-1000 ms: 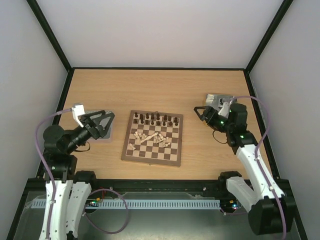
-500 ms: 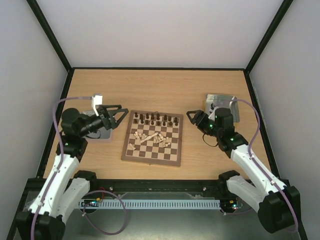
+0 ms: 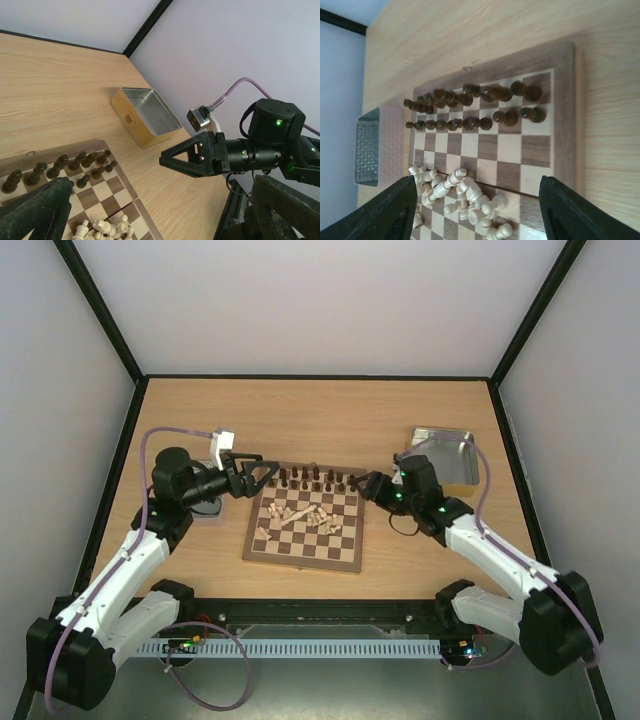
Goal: Set up the chess pieces on the board
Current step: Pick up the chess piece from the chessboard.
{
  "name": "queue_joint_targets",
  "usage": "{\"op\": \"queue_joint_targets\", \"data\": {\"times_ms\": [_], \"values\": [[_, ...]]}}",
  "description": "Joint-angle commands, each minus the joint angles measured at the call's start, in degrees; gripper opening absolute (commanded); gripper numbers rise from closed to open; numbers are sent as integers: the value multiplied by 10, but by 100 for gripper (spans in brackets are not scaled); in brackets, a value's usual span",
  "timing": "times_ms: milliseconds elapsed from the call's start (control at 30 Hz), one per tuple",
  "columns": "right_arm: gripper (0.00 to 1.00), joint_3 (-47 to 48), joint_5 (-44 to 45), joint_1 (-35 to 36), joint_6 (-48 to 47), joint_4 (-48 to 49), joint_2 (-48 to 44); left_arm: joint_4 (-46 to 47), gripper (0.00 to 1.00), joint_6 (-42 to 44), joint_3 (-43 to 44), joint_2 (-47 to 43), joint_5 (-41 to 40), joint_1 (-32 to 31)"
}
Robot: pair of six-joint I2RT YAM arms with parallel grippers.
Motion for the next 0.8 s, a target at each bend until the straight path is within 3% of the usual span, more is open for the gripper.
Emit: {"op": "queue_joint_targets", "data": {"times_ms": [0,100,333,533,767], "values": [[59,68,92,59,-48,-57,76,-2,100,21,7,6,-29,-4],[47,90,144,100,-52,-77,111,-10,100,23,5,8,-38,-3],[43,131,200,178,-62,-150,154,-20,100,32,3,5,-43,-3],[24,174,219,229,-77,-181,213,-29,100,37,-4,-9,-53,-3],[27,205,224,256,-70,-186,261,-58,100,53,-2,-29,-65,-3]]}}
